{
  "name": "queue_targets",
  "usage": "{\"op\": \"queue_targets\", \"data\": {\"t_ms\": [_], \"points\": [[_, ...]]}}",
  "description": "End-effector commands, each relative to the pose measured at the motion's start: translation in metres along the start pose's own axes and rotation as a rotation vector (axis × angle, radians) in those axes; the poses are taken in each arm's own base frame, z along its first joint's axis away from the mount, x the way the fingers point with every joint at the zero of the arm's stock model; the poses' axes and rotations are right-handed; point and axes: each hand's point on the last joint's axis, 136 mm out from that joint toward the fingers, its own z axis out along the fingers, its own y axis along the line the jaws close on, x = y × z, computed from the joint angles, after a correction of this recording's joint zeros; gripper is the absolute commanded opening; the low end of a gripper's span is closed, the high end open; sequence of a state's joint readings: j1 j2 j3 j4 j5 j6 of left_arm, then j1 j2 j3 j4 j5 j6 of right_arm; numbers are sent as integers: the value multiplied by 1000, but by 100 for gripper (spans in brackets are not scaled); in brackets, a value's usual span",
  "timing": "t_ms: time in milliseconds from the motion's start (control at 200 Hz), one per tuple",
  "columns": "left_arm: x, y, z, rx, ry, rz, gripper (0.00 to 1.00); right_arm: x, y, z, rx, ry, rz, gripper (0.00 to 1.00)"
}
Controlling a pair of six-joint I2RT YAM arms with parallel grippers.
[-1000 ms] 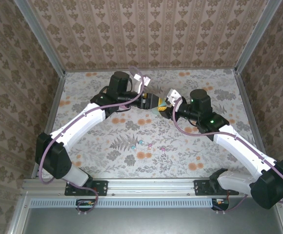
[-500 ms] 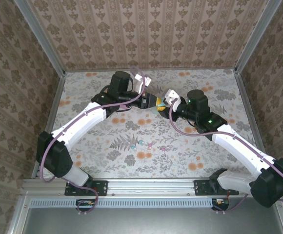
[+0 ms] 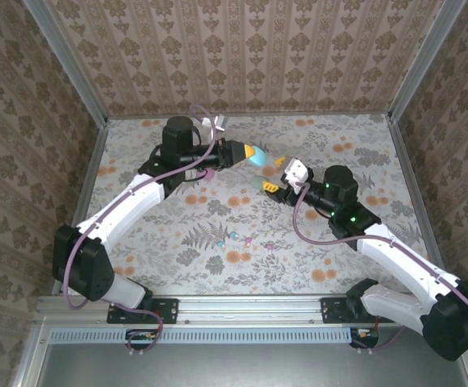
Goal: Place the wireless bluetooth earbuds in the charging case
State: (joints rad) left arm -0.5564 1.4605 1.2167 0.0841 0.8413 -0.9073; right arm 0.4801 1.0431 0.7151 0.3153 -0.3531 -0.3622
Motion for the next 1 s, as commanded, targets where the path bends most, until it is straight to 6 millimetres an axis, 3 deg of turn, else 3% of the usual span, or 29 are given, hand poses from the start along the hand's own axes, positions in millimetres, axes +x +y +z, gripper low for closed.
{"op": "queue_targets", "data": {"t_ms": [0,215,485,785,995], "points": [[-4,-33,-8,95,-17,4,9,-34,-10,2,17,-137,-28,63],[-4,-40,-11,118,-18,20,9,-47,-18,17,-14,-172,1,63],[-3,-39,-12,114,-20,19,9,-61,-18,22,-86,-230,14,58],[-5,-42,-12,126,-22,23,9,-58,-23,29,-78,-227,42,48],[-5,-44,-13,134,-25,25,8,-54,-25,31,-71,-206,48,50]]}}
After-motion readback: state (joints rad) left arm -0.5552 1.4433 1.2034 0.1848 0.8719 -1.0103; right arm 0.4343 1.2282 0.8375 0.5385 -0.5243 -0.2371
